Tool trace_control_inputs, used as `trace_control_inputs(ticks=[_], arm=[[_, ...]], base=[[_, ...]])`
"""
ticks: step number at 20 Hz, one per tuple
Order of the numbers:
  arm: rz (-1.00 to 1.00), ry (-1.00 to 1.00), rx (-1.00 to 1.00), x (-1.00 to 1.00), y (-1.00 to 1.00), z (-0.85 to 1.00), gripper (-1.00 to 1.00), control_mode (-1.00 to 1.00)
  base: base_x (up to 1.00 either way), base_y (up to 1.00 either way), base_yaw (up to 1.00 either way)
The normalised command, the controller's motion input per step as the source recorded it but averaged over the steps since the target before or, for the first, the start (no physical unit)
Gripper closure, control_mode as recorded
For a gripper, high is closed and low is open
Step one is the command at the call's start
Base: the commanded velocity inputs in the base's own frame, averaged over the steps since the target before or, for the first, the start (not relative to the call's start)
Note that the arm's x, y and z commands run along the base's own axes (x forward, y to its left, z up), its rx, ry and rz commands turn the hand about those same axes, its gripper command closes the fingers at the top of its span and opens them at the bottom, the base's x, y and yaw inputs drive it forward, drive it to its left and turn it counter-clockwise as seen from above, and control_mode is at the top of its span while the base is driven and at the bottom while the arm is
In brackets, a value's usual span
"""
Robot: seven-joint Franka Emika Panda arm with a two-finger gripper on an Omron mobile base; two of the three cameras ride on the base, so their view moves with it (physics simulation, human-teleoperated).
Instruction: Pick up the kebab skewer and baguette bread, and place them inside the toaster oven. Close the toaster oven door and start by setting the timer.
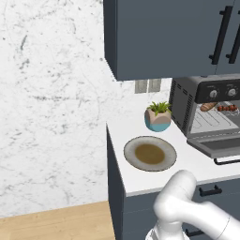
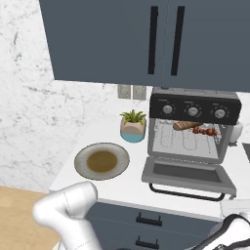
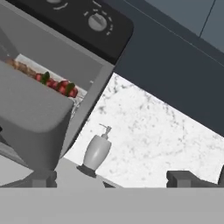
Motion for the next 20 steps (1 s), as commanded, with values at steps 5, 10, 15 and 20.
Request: trace_control_inputs(ticks=[5,10,15,20], arm=[[0.07,-0.12,0.0,0.11,0.37,0.19,-1.0,-1.0],[0.17,-0.08,0.0,0.14,0.37,0.06,-1.0,-1.0],[0.2,-0.07,0.0,0.07,0.43,0.0,-1.0,-1.0],[0.25,-0.08,0.0,0.15,0.55,0.0,-1.0,-1.0]], base=[[0.0,0.0,0.0],[0.0,0.0,0.0],[0.0,0.0,0.0],[0.0,0.0,0.0]])
